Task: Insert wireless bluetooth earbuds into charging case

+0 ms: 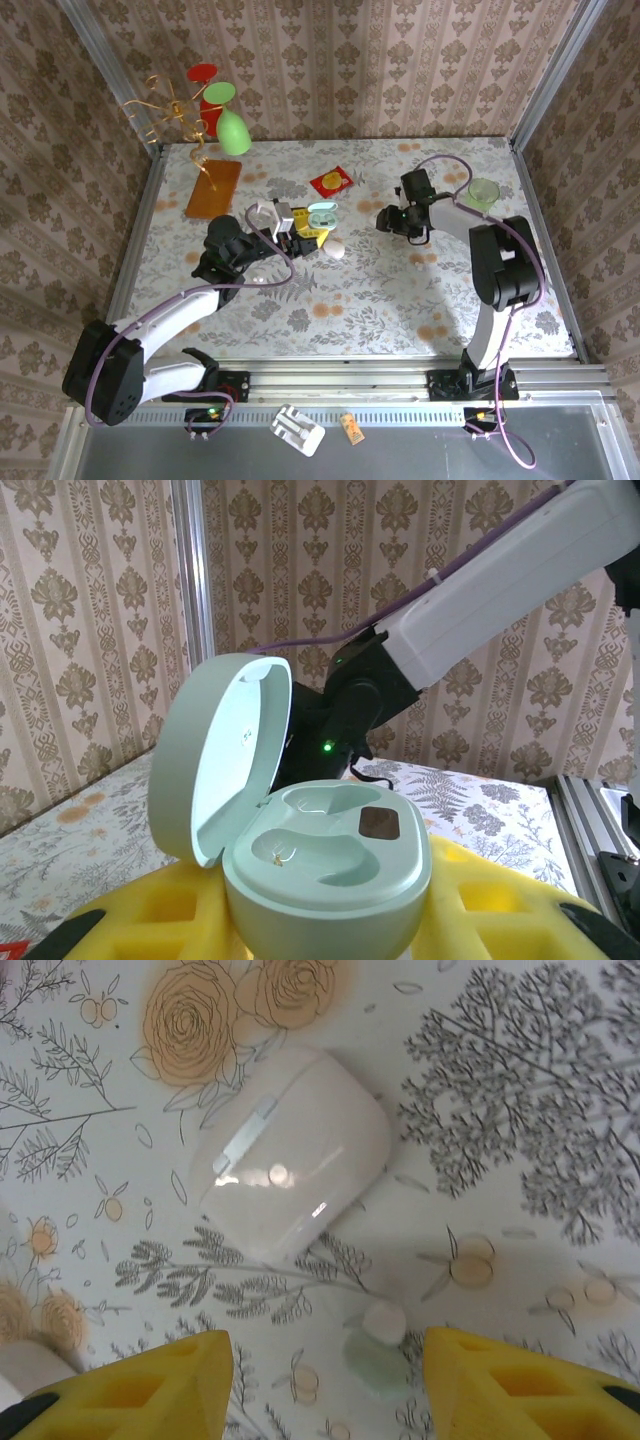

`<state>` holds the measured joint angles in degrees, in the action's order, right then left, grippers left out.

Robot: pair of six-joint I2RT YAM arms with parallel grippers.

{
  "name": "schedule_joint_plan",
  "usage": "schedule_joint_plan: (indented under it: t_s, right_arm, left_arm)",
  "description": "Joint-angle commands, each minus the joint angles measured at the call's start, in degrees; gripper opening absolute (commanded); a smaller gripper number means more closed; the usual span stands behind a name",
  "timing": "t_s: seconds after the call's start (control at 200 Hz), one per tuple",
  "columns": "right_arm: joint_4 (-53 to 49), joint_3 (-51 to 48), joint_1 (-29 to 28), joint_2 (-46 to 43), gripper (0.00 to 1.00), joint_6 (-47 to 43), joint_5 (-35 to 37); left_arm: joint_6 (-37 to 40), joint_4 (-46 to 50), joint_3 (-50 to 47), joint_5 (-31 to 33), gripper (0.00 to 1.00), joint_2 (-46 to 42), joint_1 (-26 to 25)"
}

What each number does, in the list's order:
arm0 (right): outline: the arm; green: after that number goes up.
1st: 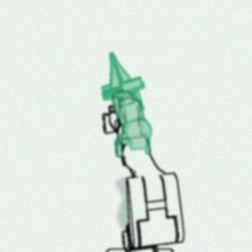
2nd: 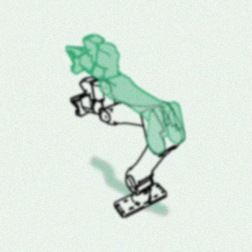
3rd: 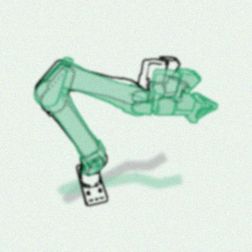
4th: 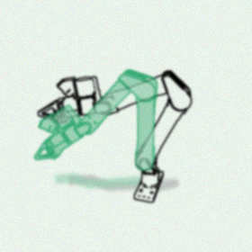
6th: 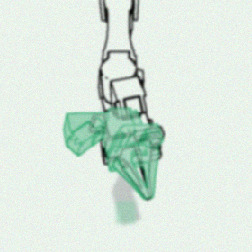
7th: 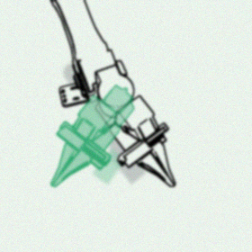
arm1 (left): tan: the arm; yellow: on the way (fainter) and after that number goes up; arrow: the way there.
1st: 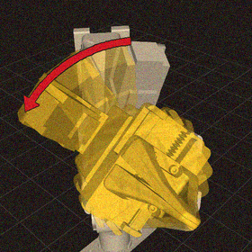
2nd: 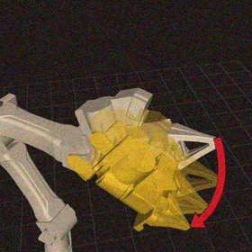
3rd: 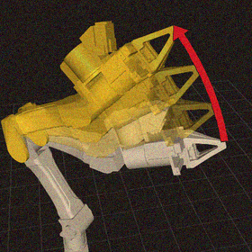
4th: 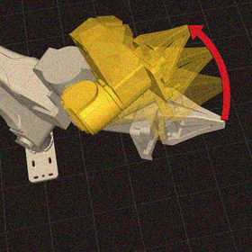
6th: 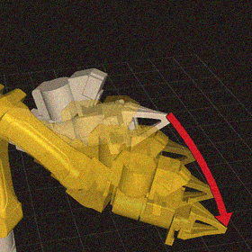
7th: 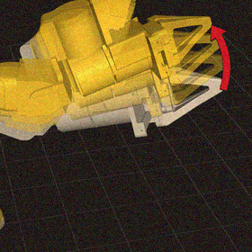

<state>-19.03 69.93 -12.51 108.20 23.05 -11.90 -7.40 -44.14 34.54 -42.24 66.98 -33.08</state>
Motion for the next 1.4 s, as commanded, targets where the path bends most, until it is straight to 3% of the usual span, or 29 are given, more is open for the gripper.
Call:
schedule_joint_plan:
  t_s: [0.0, 0.85, 1.065, 1.235, 1.395]
  right_arm:
    - [-3.81, 3.68, 0.17, 3.02, 0.53, -2.84, 1.09]
    - [-13.45, 9.89, -3.69, 8.24, 0.48, -15.81, -9.85]
    - [-14.36, 8.86, -4.93, 4.43, 0.49, -17.40, -11.27]
    - [-5.82, 2.45, -4.72, -3.94, 0.57, -11.71, -8.11]
    - [2.82, -6.62, -3.42, -11.00, 0.60, 5.11, -0.71]
  left_arm:
    - [1.66, -0.95, -0.18, -1.06, 0.24, -0.89, 0.56]
    - [-0.77, 0.55, 1.57, -2.72, 0.25, 0.25, 1.26]
    - [-0.62, 0.86, 1.49, -2.59, 0.25, -0.08, 1.26]
    - [-0.68, 0.93, 1.58, -2.58, 0.25, -0.10, 1.26]
    - [-0.53, 0.93, 1.36, -2.49, 0.25, -0.01, 1.26]
